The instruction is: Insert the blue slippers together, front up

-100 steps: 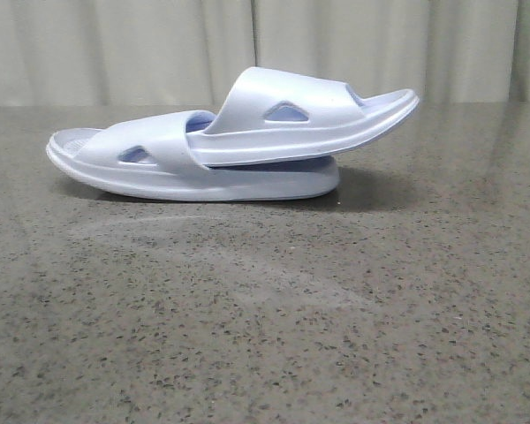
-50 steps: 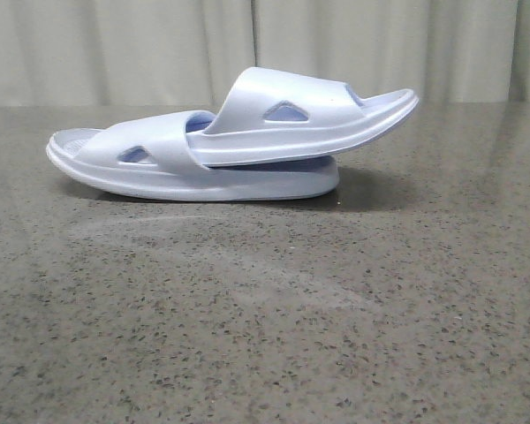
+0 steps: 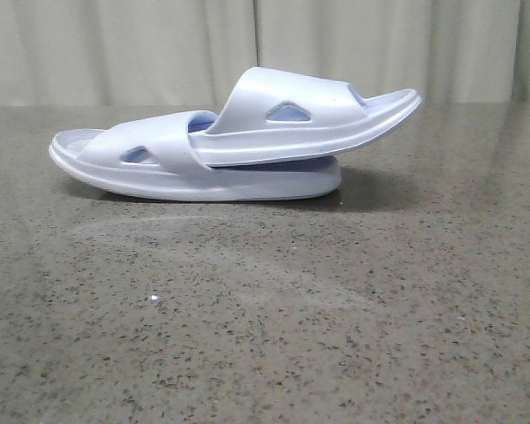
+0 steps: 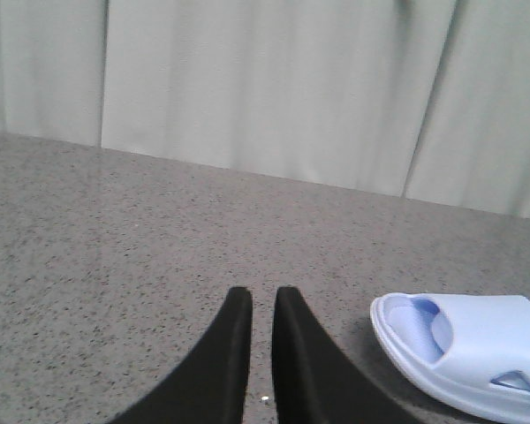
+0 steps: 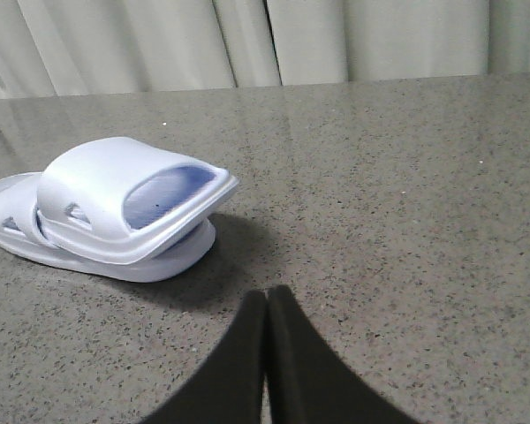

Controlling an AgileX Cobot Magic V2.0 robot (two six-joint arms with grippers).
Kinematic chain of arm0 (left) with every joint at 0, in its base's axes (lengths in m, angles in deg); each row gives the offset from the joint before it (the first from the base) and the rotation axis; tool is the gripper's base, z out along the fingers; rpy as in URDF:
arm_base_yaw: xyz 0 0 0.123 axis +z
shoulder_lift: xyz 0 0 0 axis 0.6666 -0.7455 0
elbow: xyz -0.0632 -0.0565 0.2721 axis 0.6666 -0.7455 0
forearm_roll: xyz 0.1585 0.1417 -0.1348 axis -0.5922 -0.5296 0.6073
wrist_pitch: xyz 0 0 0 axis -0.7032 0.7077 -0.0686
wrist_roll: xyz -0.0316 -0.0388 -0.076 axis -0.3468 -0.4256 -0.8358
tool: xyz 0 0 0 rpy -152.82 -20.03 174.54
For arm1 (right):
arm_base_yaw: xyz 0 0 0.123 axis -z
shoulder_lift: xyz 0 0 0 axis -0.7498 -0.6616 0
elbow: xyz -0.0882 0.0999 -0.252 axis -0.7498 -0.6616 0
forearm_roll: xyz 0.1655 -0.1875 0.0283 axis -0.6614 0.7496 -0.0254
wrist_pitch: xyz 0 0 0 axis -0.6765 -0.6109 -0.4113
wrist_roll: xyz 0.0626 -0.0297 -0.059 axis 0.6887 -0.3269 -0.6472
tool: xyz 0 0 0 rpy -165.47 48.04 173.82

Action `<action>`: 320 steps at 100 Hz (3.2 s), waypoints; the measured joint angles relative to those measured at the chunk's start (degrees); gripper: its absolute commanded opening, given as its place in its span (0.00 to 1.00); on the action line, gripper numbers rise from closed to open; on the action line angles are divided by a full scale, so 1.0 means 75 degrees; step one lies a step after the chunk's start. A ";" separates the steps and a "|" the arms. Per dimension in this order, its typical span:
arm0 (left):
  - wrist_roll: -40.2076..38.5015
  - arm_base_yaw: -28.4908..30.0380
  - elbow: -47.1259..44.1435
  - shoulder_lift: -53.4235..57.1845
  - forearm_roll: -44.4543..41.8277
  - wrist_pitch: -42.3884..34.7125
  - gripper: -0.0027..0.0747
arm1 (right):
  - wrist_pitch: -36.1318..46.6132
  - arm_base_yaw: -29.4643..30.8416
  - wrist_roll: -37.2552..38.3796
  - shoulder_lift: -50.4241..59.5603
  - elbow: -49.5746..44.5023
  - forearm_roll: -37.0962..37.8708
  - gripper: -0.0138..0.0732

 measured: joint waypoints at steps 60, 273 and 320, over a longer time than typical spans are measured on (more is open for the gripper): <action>-0.3581 0.1184 -0.1765 0.2588 -0.4057 0.0365 0.05 | -0.0015 0.0000 0.0000 0.0000 0.0000 0.0000 0.07; -0.2668 0.1184 -0.1765 0.2947 -0.3876 0.1208 0.05 | -0.0578 0.1979 0.7372 0.3547 -0.1937 0.8557 0.07; -0.2668 0.1184 -0.1765 0.2947 -0.3876 0.1222 0.05 | -0.0474 0.2079 0.7389 0.3625 -0.1937 0.8791 0.07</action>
